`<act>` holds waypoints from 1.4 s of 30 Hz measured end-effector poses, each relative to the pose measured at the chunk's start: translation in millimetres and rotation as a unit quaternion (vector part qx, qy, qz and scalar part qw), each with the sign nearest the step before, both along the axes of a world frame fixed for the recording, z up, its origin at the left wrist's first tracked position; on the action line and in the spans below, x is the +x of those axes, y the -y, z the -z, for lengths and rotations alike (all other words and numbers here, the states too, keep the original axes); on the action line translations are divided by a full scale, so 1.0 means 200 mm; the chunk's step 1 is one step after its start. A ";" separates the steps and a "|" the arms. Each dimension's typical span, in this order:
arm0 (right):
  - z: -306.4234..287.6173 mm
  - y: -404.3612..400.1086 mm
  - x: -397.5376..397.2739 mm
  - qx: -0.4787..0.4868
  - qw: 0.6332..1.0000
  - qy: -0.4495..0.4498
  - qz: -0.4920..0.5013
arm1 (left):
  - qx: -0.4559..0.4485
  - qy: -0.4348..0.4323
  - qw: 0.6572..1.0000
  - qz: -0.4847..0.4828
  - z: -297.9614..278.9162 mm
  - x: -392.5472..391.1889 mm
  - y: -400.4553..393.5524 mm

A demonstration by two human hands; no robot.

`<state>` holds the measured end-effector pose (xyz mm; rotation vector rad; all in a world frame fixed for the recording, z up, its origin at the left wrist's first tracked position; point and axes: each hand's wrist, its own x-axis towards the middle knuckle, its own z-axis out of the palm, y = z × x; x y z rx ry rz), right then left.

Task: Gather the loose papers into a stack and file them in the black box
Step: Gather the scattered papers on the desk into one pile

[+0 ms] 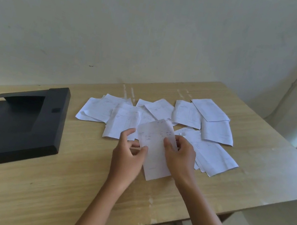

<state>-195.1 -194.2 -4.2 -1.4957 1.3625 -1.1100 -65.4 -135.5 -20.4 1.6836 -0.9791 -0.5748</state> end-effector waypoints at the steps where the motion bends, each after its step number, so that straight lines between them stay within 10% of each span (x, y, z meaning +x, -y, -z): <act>1: 0.00 0.01 0.00 -0.001 1.000 -0.008 -0.003 | -0.011 -0.015 1.000 -0.015 0.00 0.02 0.02; 14: 0.05 0.11 0.22 -0.146 0.931 -0.311 -0.122 | 0.005 0.224 0.966 -0.129 0.00 0.51 0.29; 24: 0.13 0.21 0.32 -0.161 0.914 -0.353 -0.117 | 0.202 0.318 0.923 -0.081 0.05 0.81 0.42; 42: 0.14 0.28 0.33 -0.174 0.934 -0.300 -0.079 | 0.207 0.338 0.903 -0.163 0.07 0.60 0.25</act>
